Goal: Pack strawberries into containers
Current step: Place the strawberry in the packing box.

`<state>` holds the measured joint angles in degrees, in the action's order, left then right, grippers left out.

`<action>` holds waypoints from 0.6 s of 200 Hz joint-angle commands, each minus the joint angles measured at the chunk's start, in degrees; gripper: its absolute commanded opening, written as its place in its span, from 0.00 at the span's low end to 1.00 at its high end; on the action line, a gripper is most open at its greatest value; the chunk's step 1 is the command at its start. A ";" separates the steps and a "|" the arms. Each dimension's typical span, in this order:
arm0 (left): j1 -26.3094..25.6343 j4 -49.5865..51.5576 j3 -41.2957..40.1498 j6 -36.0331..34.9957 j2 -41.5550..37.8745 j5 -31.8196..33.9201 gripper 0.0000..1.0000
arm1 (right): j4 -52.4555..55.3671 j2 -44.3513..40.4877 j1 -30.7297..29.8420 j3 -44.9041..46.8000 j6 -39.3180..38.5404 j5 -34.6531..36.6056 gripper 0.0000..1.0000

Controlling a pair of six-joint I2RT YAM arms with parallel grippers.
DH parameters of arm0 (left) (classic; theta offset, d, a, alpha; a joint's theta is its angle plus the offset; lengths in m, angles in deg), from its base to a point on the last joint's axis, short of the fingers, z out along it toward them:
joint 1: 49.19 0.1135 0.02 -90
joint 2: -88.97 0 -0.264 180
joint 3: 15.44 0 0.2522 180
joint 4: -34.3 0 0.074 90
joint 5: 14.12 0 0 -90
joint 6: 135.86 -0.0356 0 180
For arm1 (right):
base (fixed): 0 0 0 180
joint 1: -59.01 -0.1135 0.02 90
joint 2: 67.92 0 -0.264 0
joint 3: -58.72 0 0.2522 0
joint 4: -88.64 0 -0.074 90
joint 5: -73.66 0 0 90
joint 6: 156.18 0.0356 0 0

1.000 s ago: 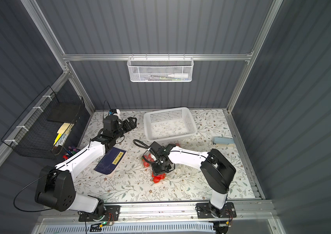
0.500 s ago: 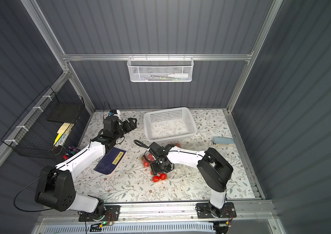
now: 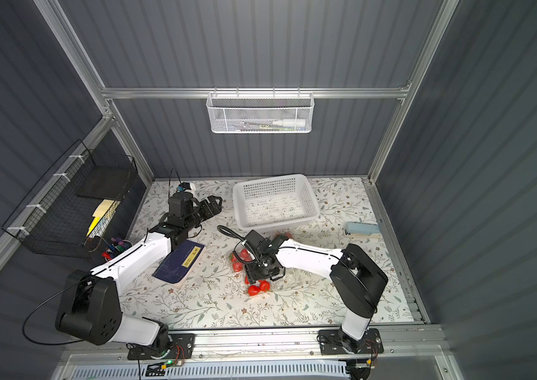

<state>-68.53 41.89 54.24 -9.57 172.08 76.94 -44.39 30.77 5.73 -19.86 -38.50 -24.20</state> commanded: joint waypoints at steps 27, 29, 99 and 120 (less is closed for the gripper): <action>-0.35 -1.36 -5.54 -0.85 -3.74 -5.18 0.82 | -15.30 -7.03 -0.56 9.64 -7.41 -0.17 0.71; -0.42 -1.36 -5.73 -0.87 -3.88 -5.25 0.82 | -15.59 -7.09 -0.57 9.91 -7.65 0.20 0.72; -2.29 -1.22 -10.71 -0.08 -7.43 -4.93 0.80 | -23.98 -8.72 -0.61 15.94 -7.56 0.66 0.97; -2.29 -1.38 -11.04 -0.08 -7.39 -4.84 0.80 | -25.00 -10.65 -0.60 16.76 -7.47 1.66 0.95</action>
<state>-70.54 41.36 44.04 -9.43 165.81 72.66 -65.46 23.15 5.38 -3.86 -45.80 -23.76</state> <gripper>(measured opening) 0.799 0.954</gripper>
